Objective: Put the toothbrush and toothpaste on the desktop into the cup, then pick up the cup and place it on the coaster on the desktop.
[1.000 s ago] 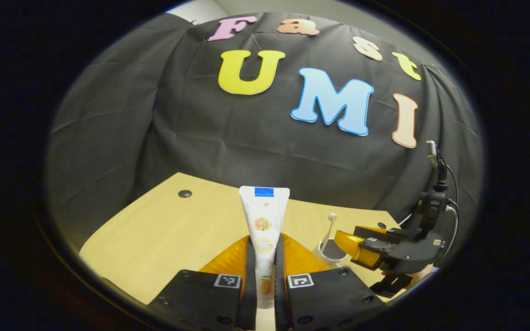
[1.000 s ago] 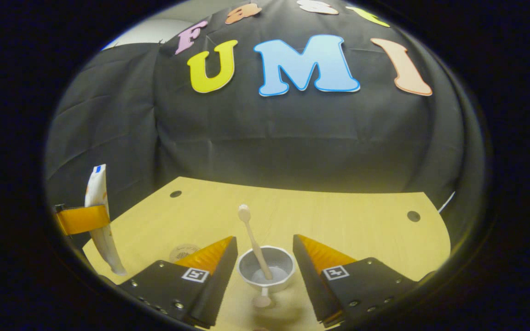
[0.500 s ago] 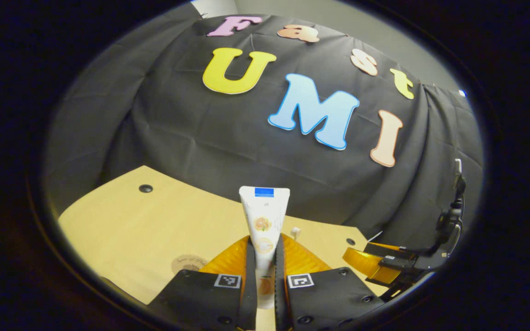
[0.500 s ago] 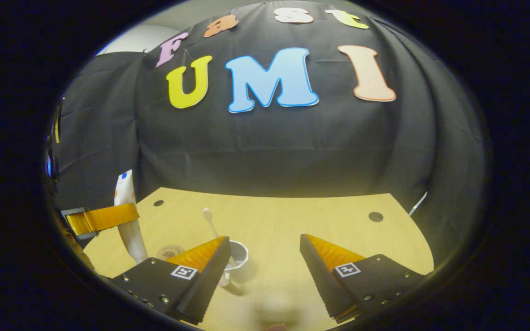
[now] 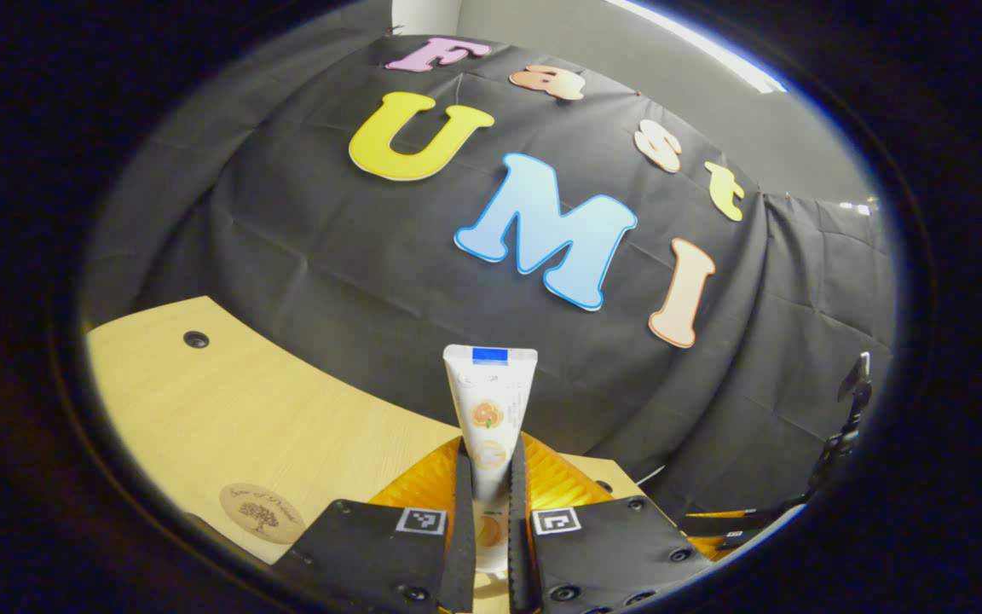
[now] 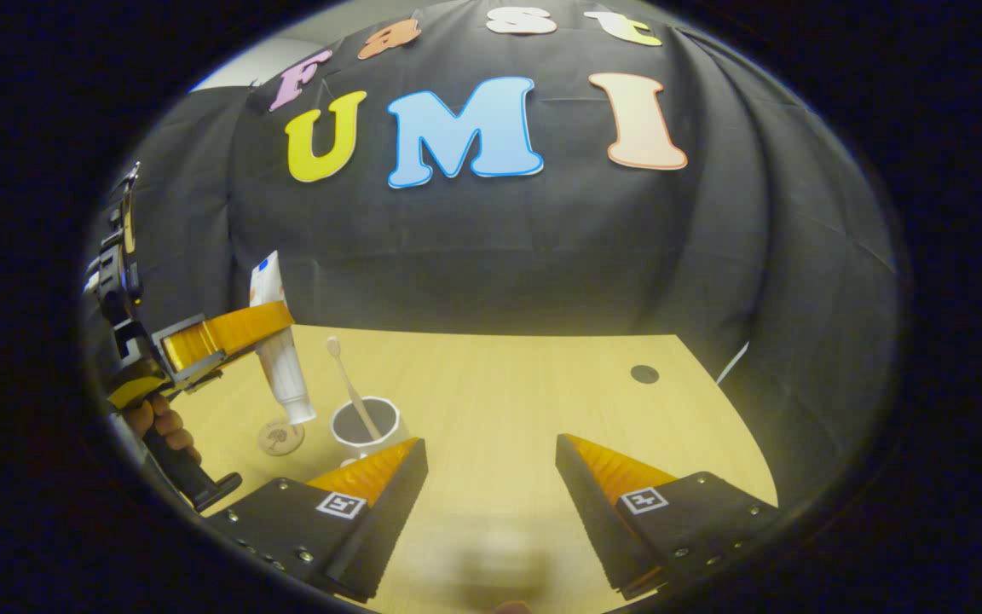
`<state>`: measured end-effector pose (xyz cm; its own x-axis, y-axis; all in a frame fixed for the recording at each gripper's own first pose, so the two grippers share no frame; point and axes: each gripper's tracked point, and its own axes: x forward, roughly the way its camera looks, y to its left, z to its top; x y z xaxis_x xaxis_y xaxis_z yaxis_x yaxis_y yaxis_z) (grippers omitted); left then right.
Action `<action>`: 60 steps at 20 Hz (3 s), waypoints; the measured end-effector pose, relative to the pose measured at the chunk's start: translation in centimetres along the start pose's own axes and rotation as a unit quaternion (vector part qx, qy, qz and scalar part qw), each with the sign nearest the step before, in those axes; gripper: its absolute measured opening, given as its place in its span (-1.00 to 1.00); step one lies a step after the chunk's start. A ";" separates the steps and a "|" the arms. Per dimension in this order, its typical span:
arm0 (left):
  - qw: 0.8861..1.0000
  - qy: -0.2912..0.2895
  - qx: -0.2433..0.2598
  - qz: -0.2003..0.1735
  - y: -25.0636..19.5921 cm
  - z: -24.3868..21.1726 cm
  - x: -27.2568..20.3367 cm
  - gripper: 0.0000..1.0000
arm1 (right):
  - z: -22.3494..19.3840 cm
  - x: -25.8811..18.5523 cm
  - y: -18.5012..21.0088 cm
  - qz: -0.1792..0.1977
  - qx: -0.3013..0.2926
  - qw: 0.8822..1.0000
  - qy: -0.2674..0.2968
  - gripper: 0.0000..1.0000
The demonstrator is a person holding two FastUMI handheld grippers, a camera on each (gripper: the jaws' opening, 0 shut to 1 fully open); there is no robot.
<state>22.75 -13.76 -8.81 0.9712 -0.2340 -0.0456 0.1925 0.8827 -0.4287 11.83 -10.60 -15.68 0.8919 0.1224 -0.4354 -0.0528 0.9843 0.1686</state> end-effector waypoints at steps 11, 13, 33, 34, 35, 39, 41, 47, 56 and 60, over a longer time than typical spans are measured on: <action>0.994 -0.057 0.091 -0.026 -2.9 -3.8 3.8 -0.55 | -2.6 -0.6 -1.9 -0.001 0.026 0.999 0.036 0.84; 0.992 -0.061 0.108 -0.029 -3.2 -4.0 4.0 -0.55 | -3.2 -0.6 -2.1 0.000 0.028 0.999 0.045 0.84; 0.989 -0.056 0.135 -0.031 -3.2 0.0 1.1 0.72 | -3.1 0.5 2.0 0.024 0.042 0.997 0.063 0.84; 0.990 -0.056 0.130 -0.028 -2.8 0.4 0.7 0.72 | -3.1 0.6 2.7 0.028 0.040 0.997 0.065 0.84; 0.990 -0.055 0.126 -0.024 -2.4 0.9 0.3 0.72 | -3.0 0.8 3.4 0.033 0.037 0.997 0.067 0.84; 0.992 -0.051 0.116 -0.001 0.0 2.6 -1.6 0.92 | -2.9 1.4 6.4 0.053 0.015 0.996 0.076 0.84; 0.992 -0.048 0.115 0.012 1.4 3.2 -2.5 0.92 | -2.9 1.9 7.9 0.060 0.006 0.995 0.081 0.85; 0.991 -0.037 0.120 0.044 5.2 4.2 -4.9 0.92 | -4.4 4.0 11.0 0.070 0.000 0.990 0.125 0.84; 0.991 -0.016 0.120 0.060 8.3 4.8 -7.2 0.92 | -7.2 7.5 13.1 0.064 0.006 0.976 0.208 0.85; 0.992 0.000 0.114 0.054 8.4 3.9 -7.6 0.92 | -8.6 8.8 13.1 0.054 0.012 0.965 0.257 0.85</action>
<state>17.50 -3.02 -8.56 0.9878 -0.1338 -0.0794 0.1149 0.9715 -0.2072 15.13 4.51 -24.96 0.5410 0.2771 -0.7941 -0.1173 0.9598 0.2550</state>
